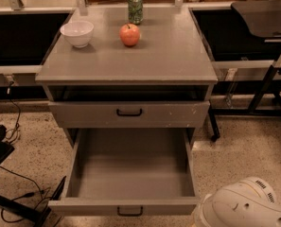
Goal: Close middle drawer
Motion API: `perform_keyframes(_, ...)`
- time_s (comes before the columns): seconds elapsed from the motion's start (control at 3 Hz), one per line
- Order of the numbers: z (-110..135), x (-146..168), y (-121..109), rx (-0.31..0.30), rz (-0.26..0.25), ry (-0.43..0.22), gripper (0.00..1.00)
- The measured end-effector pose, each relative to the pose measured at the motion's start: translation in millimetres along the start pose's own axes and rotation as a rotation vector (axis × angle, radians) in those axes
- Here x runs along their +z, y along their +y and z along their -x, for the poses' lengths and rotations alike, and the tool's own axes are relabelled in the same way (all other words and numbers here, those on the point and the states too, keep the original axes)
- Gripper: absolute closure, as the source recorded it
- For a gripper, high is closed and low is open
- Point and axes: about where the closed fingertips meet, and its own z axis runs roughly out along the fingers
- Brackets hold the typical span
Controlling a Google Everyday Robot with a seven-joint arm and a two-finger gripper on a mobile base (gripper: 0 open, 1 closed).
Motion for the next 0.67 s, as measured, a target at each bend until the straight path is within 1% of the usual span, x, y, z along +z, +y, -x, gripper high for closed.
perform_keyframes(0.33,4,37,3,0.011,0.053,-0.017,1.0)
perform_keyframes(0.67,1,105,16,0.034,0.122,-0.042,1.0)
